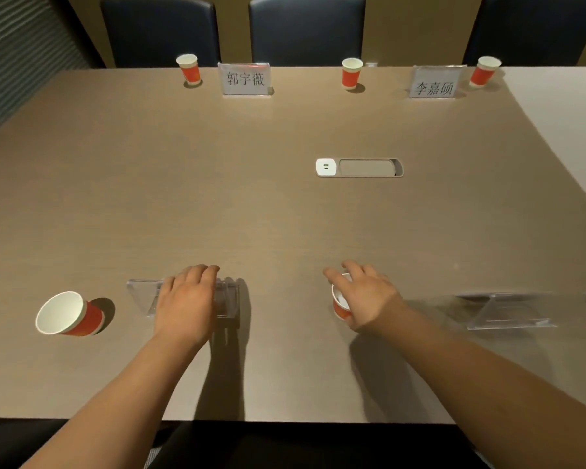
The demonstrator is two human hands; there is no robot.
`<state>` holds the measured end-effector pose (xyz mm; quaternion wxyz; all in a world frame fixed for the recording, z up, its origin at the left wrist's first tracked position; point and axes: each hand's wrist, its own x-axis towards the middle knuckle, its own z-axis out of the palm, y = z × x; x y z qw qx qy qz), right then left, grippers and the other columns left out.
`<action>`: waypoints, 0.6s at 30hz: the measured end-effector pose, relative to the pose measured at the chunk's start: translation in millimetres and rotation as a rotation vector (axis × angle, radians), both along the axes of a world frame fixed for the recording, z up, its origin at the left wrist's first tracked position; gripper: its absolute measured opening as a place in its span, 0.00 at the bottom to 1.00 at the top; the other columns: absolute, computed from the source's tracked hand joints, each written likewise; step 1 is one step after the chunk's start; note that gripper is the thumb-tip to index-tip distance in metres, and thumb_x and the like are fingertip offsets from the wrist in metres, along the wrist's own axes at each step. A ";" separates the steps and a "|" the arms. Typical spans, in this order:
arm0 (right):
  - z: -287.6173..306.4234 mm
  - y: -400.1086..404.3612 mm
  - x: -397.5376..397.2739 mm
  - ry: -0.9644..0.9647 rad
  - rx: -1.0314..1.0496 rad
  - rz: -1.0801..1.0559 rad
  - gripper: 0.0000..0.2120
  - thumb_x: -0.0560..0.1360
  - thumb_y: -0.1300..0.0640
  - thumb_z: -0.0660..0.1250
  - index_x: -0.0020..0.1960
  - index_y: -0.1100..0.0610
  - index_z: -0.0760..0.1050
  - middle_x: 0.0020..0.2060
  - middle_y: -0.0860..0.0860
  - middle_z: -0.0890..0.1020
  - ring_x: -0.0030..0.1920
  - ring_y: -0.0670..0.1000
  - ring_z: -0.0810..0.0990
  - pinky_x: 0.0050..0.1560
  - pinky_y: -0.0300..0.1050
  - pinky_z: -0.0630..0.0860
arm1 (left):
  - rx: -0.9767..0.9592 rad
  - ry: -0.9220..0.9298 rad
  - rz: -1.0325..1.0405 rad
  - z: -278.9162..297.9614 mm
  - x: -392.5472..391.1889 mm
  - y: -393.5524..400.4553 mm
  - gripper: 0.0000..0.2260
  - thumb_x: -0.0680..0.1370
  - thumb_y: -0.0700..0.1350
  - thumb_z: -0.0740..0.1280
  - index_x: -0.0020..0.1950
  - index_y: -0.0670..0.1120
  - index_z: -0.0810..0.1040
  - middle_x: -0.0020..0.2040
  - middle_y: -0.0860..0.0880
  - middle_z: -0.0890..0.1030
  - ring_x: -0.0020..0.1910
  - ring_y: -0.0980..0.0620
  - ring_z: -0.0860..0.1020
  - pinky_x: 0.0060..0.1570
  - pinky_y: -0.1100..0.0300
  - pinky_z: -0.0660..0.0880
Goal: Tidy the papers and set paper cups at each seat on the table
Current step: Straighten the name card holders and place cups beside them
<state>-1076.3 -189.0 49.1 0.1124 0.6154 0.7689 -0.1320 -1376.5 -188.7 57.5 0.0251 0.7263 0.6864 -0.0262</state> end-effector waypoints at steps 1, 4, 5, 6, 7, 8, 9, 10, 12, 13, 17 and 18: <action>1.5 -0.1 -1.3 0.000 -0.036 -0.005 0.29 0.74 0.55 0.65 0.72 0.46 0.61 0.68 0.54 0.67 0.65 0.59 0.70 0.59 0.51 0.72 | -0.005 0.009 -0.004 -3.5 -3.8 4.6 0.29 0.74 0.42 0.69 0.74 0.50 0.67 0.71 0.48 0.73 0.72 0.46 0.69 0.71 0.49 0.63; 0.2 -2.7 -3.3 -0.046 -0.086 -0.078 0.19 0.76 0.58 0.62 0.67 0.51 0.68 0.63 0.55 0.70 0.61 0.59 0.71 0.56 0.47 0.73 | -0.069 0.022 -0.023 -11.9 -11.8 14.4 0.26 0.74 0.43 0.69 0.71 0.51 0.69 0.68 0.49 0.76 0.69 0.46 0.72 0.69 0.50 0.64; 0.6 -4.0 -3.8 -0.055 -0.083 -0.100 0.17 0.77 0.57 0.62 0.65 0.52 0.68 0.62 0.54 0.70 0.60 0.59 0.72 0.54 0.46 0.74 | -0.090 0.028 -0.025 -13.3 -13.2 16.0 0.24 0.74 0.43 0.69 0.69 0.52 0.71 0.66 0.49 0.77 0.67 0.46 0.73 0.68 0.51 0.65; 0.4 -5.0 -4.4 -0.056 -0.071 -0.111 0.17 0.76 0.57 0.62 0.65 0.52 0.69 0.61 0.54 0.71 0.59 0.59 0.72 0.53 0.46 0.74 | -0.098 0.032 -0.027 -14.8 -14.2 17.8 0.22 0.74 0.43 0.69 0.67 0.53 0.72 0.64 0.50 0.79 0.64 0.46 0.75 0.66 0.51 0.67; 1.2 -5.8 -5.0 -0.056 -0.068 -0.122 0.17 0.76 0.56 0.62 0.64 0.53 0.69 0.61 0.55 0.71 0.59 0.59 0.72 0.52 0.46 0.74 | -0.101 0.038 -0.024 -15.3 -14.7 19.1 0.20 0.73 0.43 0.69 0.65 0.53 0.73 0.62 0.50 0.79 0.62 0.46 0.76 0.64 0.51 0.68; 1.4 -5.4 -6.0 -0.050 -0.065 -0.133 0.17 0.76 0.56 0.63 0.64 0.53 0.69 0.60 0.55 0.71 0.59 0.60 0.72 0.52 0.47 0.74 | -0.101 0.048 -0.030 -15.0 -15.5 20.2 0.19 0.73 0.42 0.69 0.63 0.53 0.74 0.60 0.50 0.80 0.61 0.46 0.76 0.62 0.52 0.68; 3.0 -5.3 -7.4 -0.054 -0.075 -0.143 0.17 0.76 0.55 0.63 0.64 0.53 0.69 0.61 0.55 0.71 0.59 0.60 0.72 0.52 0.48 0.74 | -0.104 0.061 -0.031 -15.5 -16.1 21.0 0.19 0.73 0.42 0.69 0.62 0.54 0.74 0.59 0.50 0.80 0.60 0.46 0.77 0.60 0.52 0.69; 4.0 -5.0 -8.1 -0.056 -0.075 -0.150 0.18 0.75 0.54 0.63 0.65 0.52 0.68 0.62 0.55 0.71 0.60 0.59 0.72 0.53 0.49 0.74 | -0.102 0.070 -0.041 -16.1 -16.9 22.1 0.19 0.73 0.42 0.69 0.62 0.54 0.73 0.58 0.51 0.80 0.59 0.46 0.77 0.59 0.52 0.69; 6.0 -4.9 -9.3 -0.073 -0.084 -0.149 0.25 0.73 0.51 0.66 0.69 0.49 0.65 0.67 0.55 0.69 0.64 0.59 0.70 0.59 0.50 0.72 | -0.105 0.095 -0.052 -16.1 -17.6 24.2 0.19 0.72 0.42 0.70 0.62 0.54 0.73 0.58 0.51 0.79 0.58 0.46 0.76 0.58 0.52 0.69; 7.8 -5.0 -10.8 -0.075 -0.089 -0.149 0.31 0.72 0.49 0.68 0.72 0.48 0.61 0.71 0.55 0.66 0.68 0.59 0.67 0.63 0.52 0.70 | -0.105 0.095 -0.060 -16.0 -18.4 25.6 0.21 0.72 0.42 0.71 0.62 0.54 0.73 0.57 0.51 0.79 0.58 0.46 0.76 0.58 0.52 0.69; 23.2 -10.0 -34.3 -0.009 -0.009 -0.148 0.38 0.72 0.42 0.67 0.77 0.46 0.53 0.78 0.52 0.56 0.77 0.58 0.54 0.74 0.54 0.57 | -0.078 0.068 -0.106 -17.6 -25.3 24.6 0.25 0.70 0.42 0.73 0.65 0.54 0.71 0.60 0.51 0.78 0.61 0.47 0.75 0.59 0.52 0.68; 27.4 -11.7 -45.9 0.009 0.042 -0.120 0.36 0.73 0.43 0.67 0.76 0.47 0.55 0.78 0.52 0.57 0.77 0.57 0.55 0.74 0.53 0.56 | -0.055 0.028 -0.115 -17.4 -28.7 23.0 0.25 0.71 0.42 0.72 0.66 0.53 0.71 0.62 0.51 0.77 0.62 0.46 0.74 0.60 0.52 0.68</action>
